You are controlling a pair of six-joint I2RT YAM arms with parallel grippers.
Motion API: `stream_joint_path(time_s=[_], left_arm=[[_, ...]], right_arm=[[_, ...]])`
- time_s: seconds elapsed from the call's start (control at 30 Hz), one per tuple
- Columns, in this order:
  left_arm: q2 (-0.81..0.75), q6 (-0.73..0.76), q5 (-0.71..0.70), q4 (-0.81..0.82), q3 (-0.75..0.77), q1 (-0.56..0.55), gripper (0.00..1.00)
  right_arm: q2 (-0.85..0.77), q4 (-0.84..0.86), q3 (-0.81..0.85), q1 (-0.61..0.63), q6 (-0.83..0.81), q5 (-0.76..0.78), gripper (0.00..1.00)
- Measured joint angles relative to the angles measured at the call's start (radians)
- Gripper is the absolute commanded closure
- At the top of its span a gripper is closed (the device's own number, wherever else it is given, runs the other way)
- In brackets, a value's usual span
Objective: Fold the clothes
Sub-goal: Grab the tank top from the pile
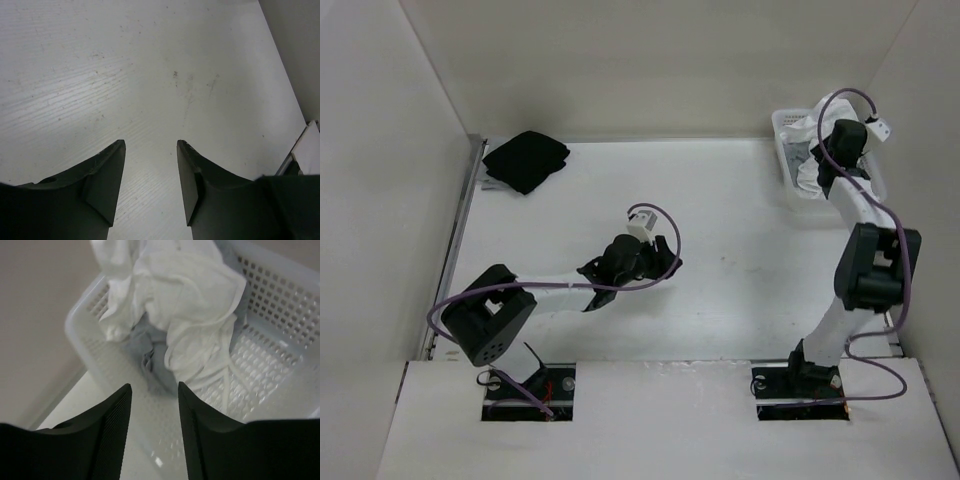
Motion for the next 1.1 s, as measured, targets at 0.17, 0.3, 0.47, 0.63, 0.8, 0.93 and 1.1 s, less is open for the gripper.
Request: stream_joint_path(time_s=[0.17, 0.3, 0.47, 0.63, 0.8, 0.93, 1.1], left_arm=[[-0.012, 0.000, -0.003, 0.027, -0.020, 0.029, 0.54], [-0.011, -0.004, -0.003, 0.044, -0.027, 0.051, 0.54], [-0.009, -0.009, 0.004, 0.068, -0.027, 0.059, 0.54], [-0.008, -0.016, 0.011, 0.087, -0.027, 0.063, 0.55], [0.015, -0.027, 0.030, 0.120, -0.027, 0.063, 0.55], [0.035, -0.037, 0.047, 0.125, -0.027, 0.075, 0.55], [0.039, -0.050, 0.054, 0.134, -0.027, 0.101, 0.55]], right_arm=[[0.290, -0.087, 0.239, -0.111, -0.020, -0.020, 0.50], [0.399, -0.123, 0.314, -0.158, -0.016, -0.036, 0.50], [0.469, -0.150, 0.365, -0.194, 0.012, -0.061, 0.50], [0.491, -0.125, 0.388, -0.197, 0.055, -0.108, 0.51], [0.491, -0.070, 0.388, -0.196, 0.084, -0.120, 0.49], [0.522, -0.068, 0.437, -0.196, 0.114, -0.121, 0.51], [0.562, -0.070, 0.453, -0.196, 0.157, -0.137, 0.60]])
